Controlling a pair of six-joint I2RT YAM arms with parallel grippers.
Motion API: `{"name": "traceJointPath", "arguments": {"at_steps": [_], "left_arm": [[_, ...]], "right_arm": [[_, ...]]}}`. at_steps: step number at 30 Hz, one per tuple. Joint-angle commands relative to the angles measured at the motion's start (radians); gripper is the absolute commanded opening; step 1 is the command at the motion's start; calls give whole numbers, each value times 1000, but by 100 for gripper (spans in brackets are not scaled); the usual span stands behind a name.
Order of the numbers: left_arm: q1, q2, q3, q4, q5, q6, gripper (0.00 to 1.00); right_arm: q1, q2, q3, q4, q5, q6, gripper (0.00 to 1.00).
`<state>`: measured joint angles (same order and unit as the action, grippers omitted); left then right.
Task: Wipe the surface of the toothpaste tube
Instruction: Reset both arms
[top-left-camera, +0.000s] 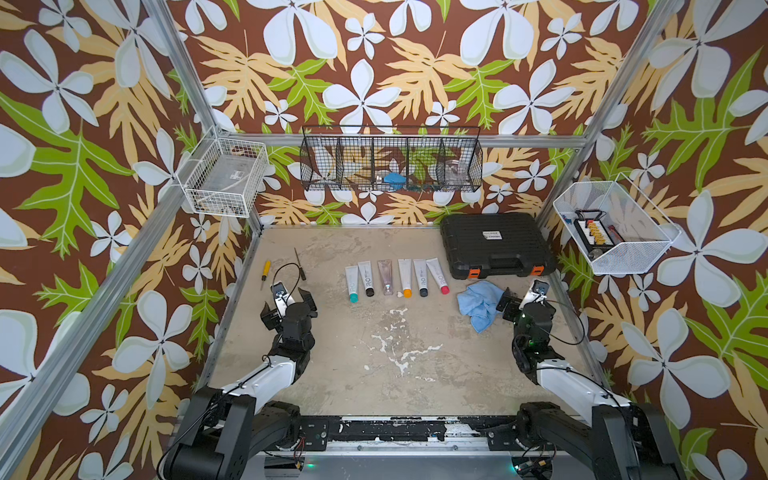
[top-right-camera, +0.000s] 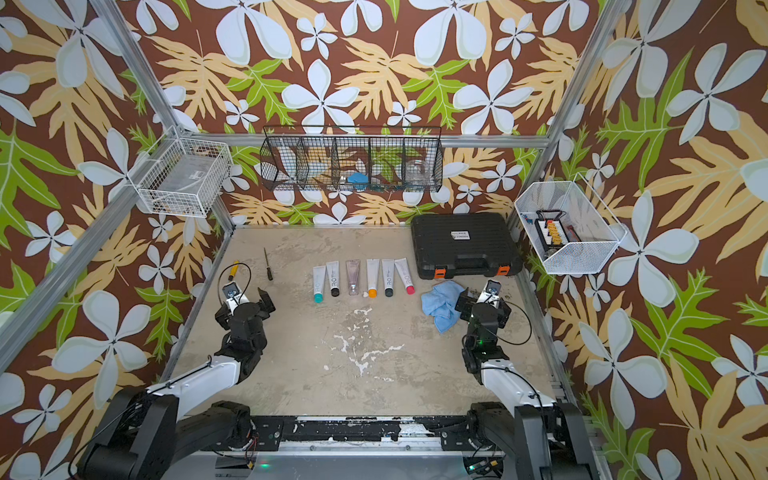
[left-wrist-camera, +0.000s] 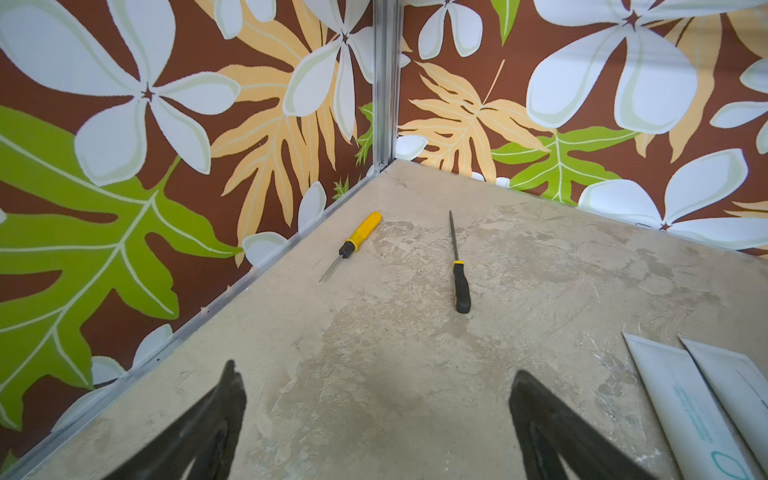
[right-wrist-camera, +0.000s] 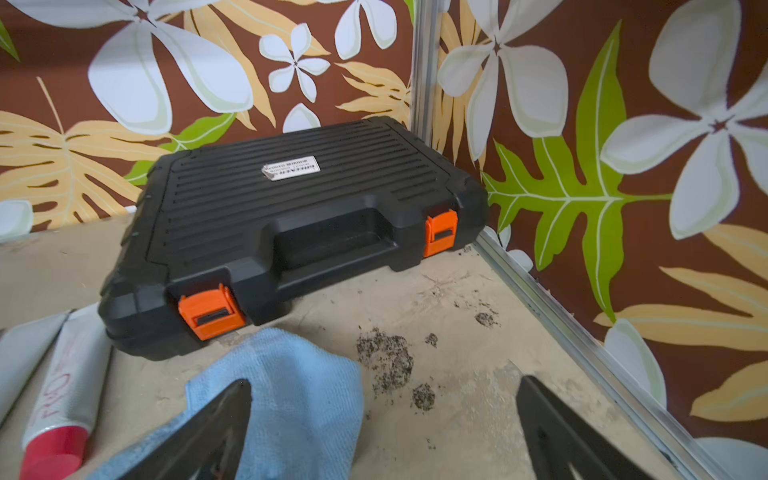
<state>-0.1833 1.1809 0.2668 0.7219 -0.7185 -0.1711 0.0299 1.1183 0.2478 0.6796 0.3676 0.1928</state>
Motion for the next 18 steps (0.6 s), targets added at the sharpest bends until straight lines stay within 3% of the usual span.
{"name": "traceJointPath", "arguments": {"at_steps": [1, 4, 6, 8, 11, 15, 18], "left_arm": [[24, 57, -12, 206, 71, 66, 100], [95, 132, -35, 300, 214, 11, 100], [131, 183, -60, 389, 303, 2, 100], [131, 181, -49, 360, 376, 27, 100], [124, 193, -95, 466, 406, 47, 100], [99, 279, -229, 813, 415, 103, 100], [94, 235, -189, 663, 384, 76, 100]], "right_arm": [[-10, 33, -27, 142, 4, -30, 100], [-16, 63, -99, 306, -14, -44, 100], [-19, 121, -73, 314, -77, -58, 100], [-19, 148, -33, 270, -132, -46, 98], [-19, 159, -30, 280, -206, -32, 98], [-18, 151, -51, 320, -203, -48, 95], [-12, 164, -117, 504, -179, -105, 95]]}}
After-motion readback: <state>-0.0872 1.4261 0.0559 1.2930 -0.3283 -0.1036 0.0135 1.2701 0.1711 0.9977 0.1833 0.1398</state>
